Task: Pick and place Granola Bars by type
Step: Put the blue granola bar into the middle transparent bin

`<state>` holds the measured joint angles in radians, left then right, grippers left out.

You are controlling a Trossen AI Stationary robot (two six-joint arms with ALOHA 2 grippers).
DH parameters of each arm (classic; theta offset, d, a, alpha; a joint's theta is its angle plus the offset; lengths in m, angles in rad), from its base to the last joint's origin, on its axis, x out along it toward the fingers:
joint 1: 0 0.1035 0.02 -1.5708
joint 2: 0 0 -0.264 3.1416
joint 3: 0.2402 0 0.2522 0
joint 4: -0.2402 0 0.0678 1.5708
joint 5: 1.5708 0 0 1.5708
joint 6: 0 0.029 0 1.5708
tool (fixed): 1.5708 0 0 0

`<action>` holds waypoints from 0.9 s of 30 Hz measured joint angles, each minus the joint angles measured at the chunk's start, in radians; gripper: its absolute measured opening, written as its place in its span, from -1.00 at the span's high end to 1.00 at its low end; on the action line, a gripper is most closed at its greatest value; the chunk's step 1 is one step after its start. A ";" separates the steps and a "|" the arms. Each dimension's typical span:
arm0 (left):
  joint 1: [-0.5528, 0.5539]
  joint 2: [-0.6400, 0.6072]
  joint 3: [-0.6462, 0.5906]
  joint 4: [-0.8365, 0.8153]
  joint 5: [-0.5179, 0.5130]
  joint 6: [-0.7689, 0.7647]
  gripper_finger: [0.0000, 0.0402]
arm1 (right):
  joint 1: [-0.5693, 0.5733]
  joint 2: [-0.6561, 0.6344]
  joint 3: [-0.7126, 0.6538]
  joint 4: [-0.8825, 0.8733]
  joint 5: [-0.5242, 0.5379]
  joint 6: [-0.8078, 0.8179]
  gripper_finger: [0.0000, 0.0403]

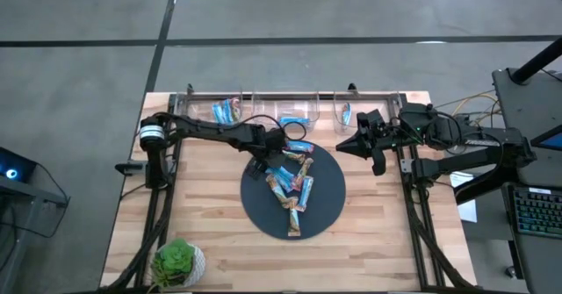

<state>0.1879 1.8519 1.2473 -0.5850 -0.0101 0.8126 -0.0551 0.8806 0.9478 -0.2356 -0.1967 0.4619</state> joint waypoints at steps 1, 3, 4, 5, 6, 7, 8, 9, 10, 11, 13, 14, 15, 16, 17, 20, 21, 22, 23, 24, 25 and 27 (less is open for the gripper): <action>0.000 0.000 -0.005 0.001 0.000 0.000 0.02 | 0.000 0.000 0.000 0.000 0.000 0.002 0.96; 0.000 0.000 -0.013 -0.002 0.000 0.000 0.02 | 0.000 0.000 0.000 0.000 0.000 0.002 0.96; 0.000 0.001 -0.016 -0.003 0.000 0.000 0.02 | 0.000 0.000 0.000 0.000 0.001 0.002 0.96; 0.000 0.003 -0.017 -0.002 0.000 0.000 0.02 | 0.000 0.000 0.000 0.000 0.004 0.002 0.96; 0.000 0.007 -0.017 -0.001 0.000 0.000 0.02 | 0.000 0.000 0.000 0.000 0.013 0.002 0.96; 0.000 0.012 -0.017 0.000 0.000 0.000 0.02 | 0.000 0.000 0.000 0.000 0.016 0.002 0.96; 0.000 0.016 -0.017 -0.001 0.000 0.000 0.02 | 0.000 0.000 0.000 0.000 0.017 0.002 0.96; 0.000 0.018 -0.017 -0.001 0.000 -0.001 0.02 | 0.000 0.000 0.000 0.000 0.017 0.001 0.96; 0.000 0.020 -0.017 -0.001 0.000 -0.002 0.02 | 0.000 0.000 0.000 0.000 0.017 0.001 0.96; 0.000 0.022 -0.017 0.002 0.000 -0.002 0.02 | 0.000 0.000 0.000 0.000 0.017 0.002 0.96; 0.000 0.024 -0.017 0.003 0.000 -0.002 0.02 | 0.000 0.000 0.000 0.000 0.017 0.002 0.96; 0.000 0.025 -0.017 0.003 0.000 -0.002 0.02 | 0.000 0.000 0.000 0.000 0.017 0.002 0.96; 0.000 0.025 -0.017 0.003 0.000 -0.002 0.03 | 0.000 0.000 0.000 0.000 0.017 0.002 0.96; 0.000 0.025 -0.017 0.003 0.000 -0.002 0.04 | 0.000 0.000 0.000 0.000 0.017 0.002 0.96; 0.000 0.025 -0.017 0.003 0.000 -0.002 0.05 | 0.000 0.000 0.000 0.000 0.017 0.002 0.96; 0.000 0.025 -0.017 0.000 0.000 -0.003 0.14 | 0.000 0.000 0.000 0.000 0.017 0.002 0.96; 0.000 0.025 -0.017 0.000 0.001 -0.003 0.18 | 0.000 0.000 0.000 0.000 0.017 0.002 0.96; 0.000 0.025 -0.017 0.000 0.001 -0.003 0.22 | 0.000 0.000 0.000 0.000 0.017 0.002 0.96; 0.000 0.025 -0.017 -0.001 0.001 -0.004 0.26 | 0.000 0.000 0.000 0.000 0.017 0.002 0.96; 0.000 0.025 -0.017 -0.002 0.001 -0.005 0.30 | 0.000 0.000 0.000 0.000 0.017 0.002 0.96; 0.000 0.025 -0.017 -0.002 0.001 -0.006 0.34 | 0.000 0.000 0.000 0.000 0.017 0.002 0.96; 0.000 0.025 -0.017 -0.002 0.002 -0.007 0.42 | 0.000 0.000 0.000 0.000 0.017 0.002 0.96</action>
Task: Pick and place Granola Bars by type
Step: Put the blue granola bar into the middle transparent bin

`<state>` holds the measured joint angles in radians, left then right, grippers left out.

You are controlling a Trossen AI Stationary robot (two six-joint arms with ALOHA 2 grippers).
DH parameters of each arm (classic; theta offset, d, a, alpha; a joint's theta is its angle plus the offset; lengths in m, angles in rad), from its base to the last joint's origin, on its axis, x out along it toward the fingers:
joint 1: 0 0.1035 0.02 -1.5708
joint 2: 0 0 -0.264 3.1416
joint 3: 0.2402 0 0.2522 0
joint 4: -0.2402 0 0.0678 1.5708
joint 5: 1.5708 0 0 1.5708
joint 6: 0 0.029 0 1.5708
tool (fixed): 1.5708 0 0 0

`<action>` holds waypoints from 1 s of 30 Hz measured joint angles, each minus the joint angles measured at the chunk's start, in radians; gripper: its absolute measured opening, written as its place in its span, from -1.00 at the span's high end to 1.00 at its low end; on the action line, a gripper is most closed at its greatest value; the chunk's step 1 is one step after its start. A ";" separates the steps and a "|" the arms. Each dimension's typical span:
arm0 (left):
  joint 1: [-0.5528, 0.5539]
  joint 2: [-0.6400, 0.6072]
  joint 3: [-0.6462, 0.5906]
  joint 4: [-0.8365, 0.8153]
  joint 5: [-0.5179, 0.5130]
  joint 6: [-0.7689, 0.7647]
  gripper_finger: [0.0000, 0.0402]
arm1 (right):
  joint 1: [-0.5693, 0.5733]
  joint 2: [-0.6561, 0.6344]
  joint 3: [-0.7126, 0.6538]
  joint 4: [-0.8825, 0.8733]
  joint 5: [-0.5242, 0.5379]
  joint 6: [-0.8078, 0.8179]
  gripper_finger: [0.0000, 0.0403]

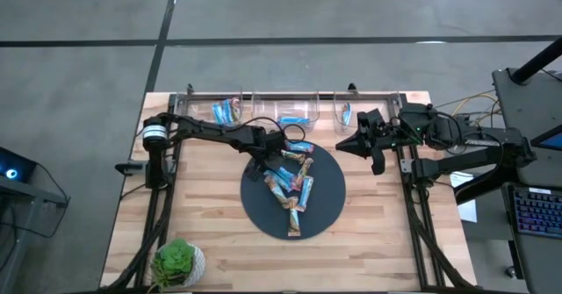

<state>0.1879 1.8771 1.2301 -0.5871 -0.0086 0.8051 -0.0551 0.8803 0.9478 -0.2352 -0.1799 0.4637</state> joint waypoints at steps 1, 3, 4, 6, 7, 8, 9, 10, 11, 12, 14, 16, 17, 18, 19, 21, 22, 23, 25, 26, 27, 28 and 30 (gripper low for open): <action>0.000 0.000 0.000 0.000 0.000 -0.001 0.45 | 0.000 0.000 0.000 0.000 0.000 0.000 0.96; 0.000 0.000 0.000 -0.006 0.000 -0.001 0.51 | 0.000 0.000 0.000 0.000 0.000 0.000 0.96; 0.000 0.000 0.000 -0.007 0.000 -0.002 0.54 | 0.000 0.000 0.000 0.000 0.000 0.000 0.96; 0.000 0.000 0.000 -0.007 0.001 -0.006 0.58 | 0.000 0.000 0.000 0.000 0.000 0.000 0.96; 0.000 0.000 0.000 -0.007 0.001 -0.011 0.60 | 0.000 0.000 0.000 0.000 0.000 0.000 0.96; 0.000 0.000 0.000 -0.007 0.001 -0.013 0.61 | 0.000 0.000 0.000 0.000 0.000 0.000 0.96; 0.000 0.000 0.000 -0.007 0.001 -0.014 0.61 | 0.000 0.000 0.000 0.000 0.000 0.000 0.96; 0.000 0.000 0.000 -0.007 0.001 -0.014 0.62 | 0.000 0.000 0.000 0.000 0.000 0.000 0.96; 0.000 0.000 0.000 -0.007 0.001 -0.014 0.62 | 0.000 0.000 0.000 0.000 0.000 0.000 0.96; 0.000 0.000 0.000 -0.007 0.001 -0.015 0.62 | 0.000 0.000 0.000 0.000 0.000 0.000 0.96; 0.000 0.000 0.000 -0.007 0.001 -0.020 0.62 | 0.000 0.000 0.000 0.000 0.000 0.000 0.96; 0.000 0.000 0.000 -0.007 0.001 -0.020 0.62 | 0.000 0.000 0.000 0.000 0.000 0.000 0.96; 0.000 0.000 0.000 -0.007 0.001 -0.020 0.62 | 0.000 0.000 0.000 0.000 0.000 0.000 0.96; 0.000 0.000 0.001 -0.009 0.000 -0.021 0.62 | 0.000 0.000 0.000 0.000 0.000 0.000 0.96; 0.000 0.000 0.005 -0.020 0.000 -0.023 0.62 | 0.000 0.000 0.000 0.000 0.000 0.000 0.96; 0.000 0.000 0.021 -0.036 -0.003 -0.028 0.62 | 0.000 0.000 0.000 0.000 0.000 0.000 0.96; 0.000 0.000 0.032 -0.043 -0.007 -0.027 0.62 | 0.000 0.000 0.000 0.000 0.000 0.000 0.96; 0.000 0.000 0.041 -0.047 -0.010 -0.028 0.62 | 0.000 0.000 0.000 0.000 0.000 0.000 0.96; 0.000 0.000 0.062 -0.062 -0.010 -0.028 0.62 | 0.000 0.000 0.000 0.000 0.000 0.000 0.96; 0.000 0.000 0.071 -0.066 -0.010 -0.028 0.62 | 0.000 0.000 0.000 0.000 0.000 0.000 0.96; 0.000 0.000 0.081 -0.069 -0.011 -0.028 0.62 | 0.000 0.000 0.000 0.000 0.000 0.000 0.96; 0.000 0.000 0.092 -0.072 -0.013 -0.028 0.62 | 0.000 0.000 0.000 0.000 0.000 0.000 0.96; 0.000 -0.001 0.113 -0.088 -0.022 -0.028 0.62 | 0.000 0.000 0.000 0.000 0.000 0.000 0.96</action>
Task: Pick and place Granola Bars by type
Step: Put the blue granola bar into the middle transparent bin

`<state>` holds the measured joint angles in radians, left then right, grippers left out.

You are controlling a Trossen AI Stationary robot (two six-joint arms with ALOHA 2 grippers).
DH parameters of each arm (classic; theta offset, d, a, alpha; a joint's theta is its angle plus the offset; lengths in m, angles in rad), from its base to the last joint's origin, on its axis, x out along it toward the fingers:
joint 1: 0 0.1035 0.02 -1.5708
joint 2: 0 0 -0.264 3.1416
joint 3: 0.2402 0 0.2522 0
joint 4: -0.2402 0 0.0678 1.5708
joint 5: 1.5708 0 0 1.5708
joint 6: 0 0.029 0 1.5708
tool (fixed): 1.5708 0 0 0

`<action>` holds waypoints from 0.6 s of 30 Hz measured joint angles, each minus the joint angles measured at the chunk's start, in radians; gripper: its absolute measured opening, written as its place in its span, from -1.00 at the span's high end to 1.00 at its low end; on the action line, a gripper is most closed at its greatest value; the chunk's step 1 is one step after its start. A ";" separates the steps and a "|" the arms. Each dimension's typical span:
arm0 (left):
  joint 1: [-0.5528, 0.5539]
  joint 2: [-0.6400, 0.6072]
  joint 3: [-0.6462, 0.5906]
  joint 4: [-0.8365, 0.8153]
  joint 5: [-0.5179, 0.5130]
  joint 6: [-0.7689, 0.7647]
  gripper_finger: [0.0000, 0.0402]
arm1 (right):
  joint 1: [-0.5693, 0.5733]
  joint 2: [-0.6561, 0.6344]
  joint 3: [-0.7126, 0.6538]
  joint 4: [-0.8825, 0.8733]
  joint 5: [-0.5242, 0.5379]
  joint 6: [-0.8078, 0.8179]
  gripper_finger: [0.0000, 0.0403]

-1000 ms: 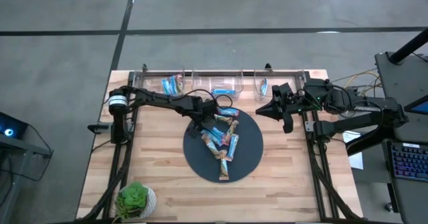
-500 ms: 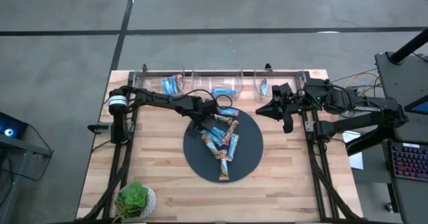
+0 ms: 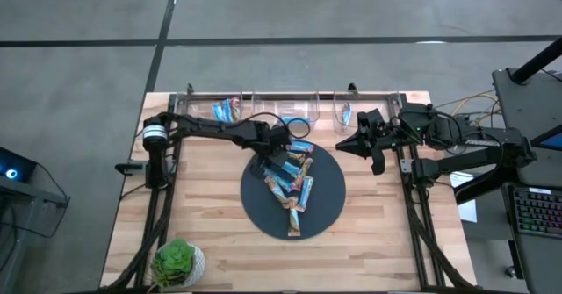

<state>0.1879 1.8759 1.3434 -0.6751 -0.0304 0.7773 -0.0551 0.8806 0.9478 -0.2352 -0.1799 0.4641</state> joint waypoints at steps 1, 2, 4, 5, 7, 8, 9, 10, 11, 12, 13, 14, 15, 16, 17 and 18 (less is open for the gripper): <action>0.001 0.000 0.012 -0.011 -0.006 0.001 0.62 | 0.000 0.000 0.000 0.000 0.000 0.000 0.96; 0.001 0.000 0.025 -0.021 -0.012 0.005 0.62 | 0.000 0.000 0.000 0.000 0.000 0.000 0.96; 0.006 0.000 0.048 -0.035 -0.034 0.016 0.62 | 0.000 0.000 0.000 0.000 0.000 0.000 0.96; 0.010 0.000 0.059 -0.040 -0.044 0.019 0.62 | 0.000 0.000 0.000 0.000 0.000 0.000 0.96; 0.025 -0.001 0.088 -0.068 -0.059 0.015 0.62 | 0.000 0.000 0.000 0.000 0.000 0.000 0.96; 0.036 -0.003 0.104 -0.081 -0.059 0.004 0.62 | 0.000 0.000 0.000 0.000 0.000 0.000 0.96; 0.049 -0.003 0.120 -0.088 -0.059 -0.005 0.62 | 0.000 0.000 0.000 0.000 0.000 0.000 0.96; 0.063 -0.005 0.137 -0.090 -0.059 -0.014 0.62 | 0.000 0.000 0.000 0.000 0.000 0.000 0.96; 0.077 -0.009 0.153 -0.096 -0.060 -0.020 0.62 | 0.000 0.000 0.000 0.000 0.000 0.000 0.96; 0.093 -0.010 0.169 -0.107 -0.060 -0.023 0.62 | 0.000 0.000 0.000 0.000 0.000 0.000 0.96; 0.108 -0.012 0.186 -0.111 -0.060 -0.024 0.62 | 0.000 0.000 0.000 0.000 0.000 0.000 0.96; 0.124 -0.012 0.206 -0.110 -0.060 -0.024 0.62 | 0.000 0.000 0.000 0.000 -0.001 0.000 0.96; 0.139 -0.012 0.227 -0.111 -0.060 -0.025 0.62 | 0.000 0.000 0.000 0.000 -0.001 0.000 0.96; 0.155 -0.012 0.247 -0.115 -0.060 -0.025 0.62 | 0.000 0.000 0.000 0.000 -0.001 0.000 0.96; 0.171 -0.012 0.267 -0.115 -0.059 -0.026 0.62 | 0.000 0.000 0.000 0.000 -0.001 0.000 0.96; 0.188 -0.013 0.286 -0.113 -0.058 -0.026 0.62 | 0.000 0.000 0.000 0.000 -0.001 0.000 0.96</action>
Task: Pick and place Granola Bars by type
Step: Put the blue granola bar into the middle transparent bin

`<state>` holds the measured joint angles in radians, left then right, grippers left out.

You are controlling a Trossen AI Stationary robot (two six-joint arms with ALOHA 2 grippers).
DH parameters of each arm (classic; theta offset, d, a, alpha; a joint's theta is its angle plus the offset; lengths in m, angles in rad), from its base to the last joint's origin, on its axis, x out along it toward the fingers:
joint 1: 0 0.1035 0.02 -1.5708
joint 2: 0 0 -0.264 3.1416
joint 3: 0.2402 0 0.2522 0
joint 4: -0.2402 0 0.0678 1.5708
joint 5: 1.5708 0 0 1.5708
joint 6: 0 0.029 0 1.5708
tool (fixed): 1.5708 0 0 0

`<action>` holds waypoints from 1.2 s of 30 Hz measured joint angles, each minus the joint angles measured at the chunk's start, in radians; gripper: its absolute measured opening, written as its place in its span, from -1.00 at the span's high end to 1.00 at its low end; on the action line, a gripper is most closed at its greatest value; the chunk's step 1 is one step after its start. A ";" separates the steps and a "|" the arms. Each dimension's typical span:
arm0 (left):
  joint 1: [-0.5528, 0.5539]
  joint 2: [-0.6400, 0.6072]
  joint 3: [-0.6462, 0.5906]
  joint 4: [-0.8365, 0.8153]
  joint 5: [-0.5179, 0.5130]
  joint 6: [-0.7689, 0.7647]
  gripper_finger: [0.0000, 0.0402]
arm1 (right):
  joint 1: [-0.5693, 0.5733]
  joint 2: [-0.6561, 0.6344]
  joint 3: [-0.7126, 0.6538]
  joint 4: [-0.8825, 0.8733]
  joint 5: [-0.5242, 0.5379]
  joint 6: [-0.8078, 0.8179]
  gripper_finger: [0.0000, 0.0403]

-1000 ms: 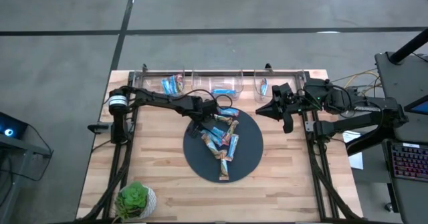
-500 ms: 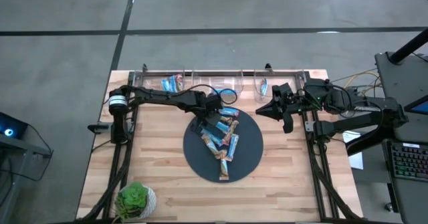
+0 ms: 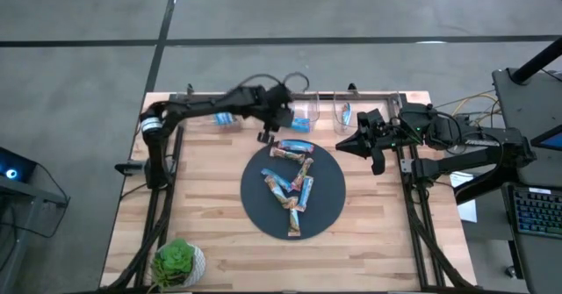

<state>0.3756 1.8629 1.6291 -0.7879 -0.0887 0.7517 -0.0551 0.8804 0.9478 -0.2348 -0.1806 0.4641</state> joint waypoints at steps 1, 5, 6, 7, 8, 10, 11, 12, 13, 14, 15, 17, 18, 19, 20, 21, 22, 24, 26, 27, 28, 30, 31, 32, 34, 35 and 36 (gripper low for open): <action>0.017 0.000 0.017 0.002 0.002 0.000 0.62 | 0.000 0.000 0.000 0.000 0.000 0.000 0.96; 0.088 -0.001 0.060 0.009 0.030 -0.017 0.62 | 0.000 0.000 0.000 0.000 0.000 0.000 0.96; 0.106 -0.001 0.065 0.010 0.040 -0.026 0.62 | 0.000 0.000 0.000 0.000 0.000 0.000 0.96; 0.125 -0.001 0.067 0.010 0.055 -0.038 0.62 | 0.000 0.000 0.000 0.000 0.000 0.000 0.96; 0.143 -0.001 0.067 0.009 0.063 -0.049 0.62 | 0.000 0.000 0.000 0.000 0.000 0.000 0.96; 0.173 -0.001 0.065 0.008 0.076 -0.068 0.62 | 0.000 0.000 0.000 0.000 -0.001 0.000 0.96; 0.186 -0.001 0.062 0.008 0.076 -0.074 0.62 | 0.000 0.000 0.000 0.000 -0.001 0.000 0.96; 0.195 -0.001 0.060 0.008 0.078 -0.074 0.62 | 0.000 0.000 0.000 0.000 -0.001 0.000 0.96; 0.203 -0.001 0.057 0.009 0.079 -0.074 0.62 | 0.000 0.000 0.000 0.000 -0.001 0.000 0.96; 0.209 -0.001 0.055 0.008 0.079 -0.073 0.62 | 0.000 0.000 0.000 0.000 -0.001 0.000 0.96; 0.214 -0.001 0.054 0.008 0.079 -0.073 0.62 | 0.000 0.000 0.000 0.000 -0.001 0.000 0.96; 0.222 -0.001 0.053 0.008 0.080 -0.073 0.62 | 0.000 0.000 0.000 0.000 -0.001 0.000 0.96; 0.224 -0.001 0.053 0.010 0.081 -0.073 0.62 | 0.000 0.000 0.000 0.000 -0.001 0.000 0.96; 0.225 -0.001 0.053 0.009 0.083 -0.073 0.62 | 0.000 0.000 0.000 0.000 -0.001 0.000 0.96; 0.225 -0.001 0.053 0.009 0.086 -0.073 0.62 | 0.000 0.000 0.000 0.000 -0.001 0.000 0.96; 0.225 -0.001 0.053 0.009 0.090 -0.073 0.62 | 0.000 0.000 0.000 0.000 -0.001 0.000 0.96; 0.225 -0.001 0.053 0.009 0.093 -0.073 0.62 | 0.000 0.000 0.000 0.000 -0.001 0.000 0.96; 0.225 -0.001 0.053 0.009 0.097 -0.073 0.62 | 0.000 0.000 0.000 0.000 -0.002 0.000 0.96; 0.225 -0.001 0.053 0.009 0.098 -0.073 0.62 | 0.000 0.000 0.000 0.000 -0.001 0.000 0.96; 0.225 -0.001 0.052 0.009 0.097 -0.074 0.62 | 0.000 0.000 0.000 0.000 -0.001 0.000 0.96; 0.225 -0.001 0.052 0.009 0.097 -0.074 0.62 | 0.000 0.000 0.000 0.000 -0.001 0.000 0.96; 0.225 -0.001 0.052 0.009 0.097 -0.077 0.62 | 0.000 0.000 0.000 0.000 -0.001 0.000 0.96; 0.225 -0.001 0.052 0.009 0.097 -0.084 0.62 | 0.000 0.000 0.000 0.000 -0.001 0.000 0.96; 0.225 0.001 0.052 0.009 0.097 -0.093 0.62 | 0.000 0.000 0.000 0.000 -0.001 0.000 0.96; 0.226 0.003 0.052 0.006 0.098 -0.107 0.59 | 0.000 0.000 0.000 0.000 -0.001 0.000 0.96; 0.226 0.003 0.052 0.005 0.099 -0.110 0.57 | 0.000 0.000 0.000 0.000 -0.001 0.000 0.96; 0.226 0.003 0.051 0.004 0.100 -0.115 0.54 | 0.000 0.000 0.000 0.000 -0.001 0.000 0.96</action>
<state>0.6014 1.8664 1.6806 -0.7836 0.0114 0.6366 -0.0547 0.8806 0.9478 -0.2348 -0.1818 0.4642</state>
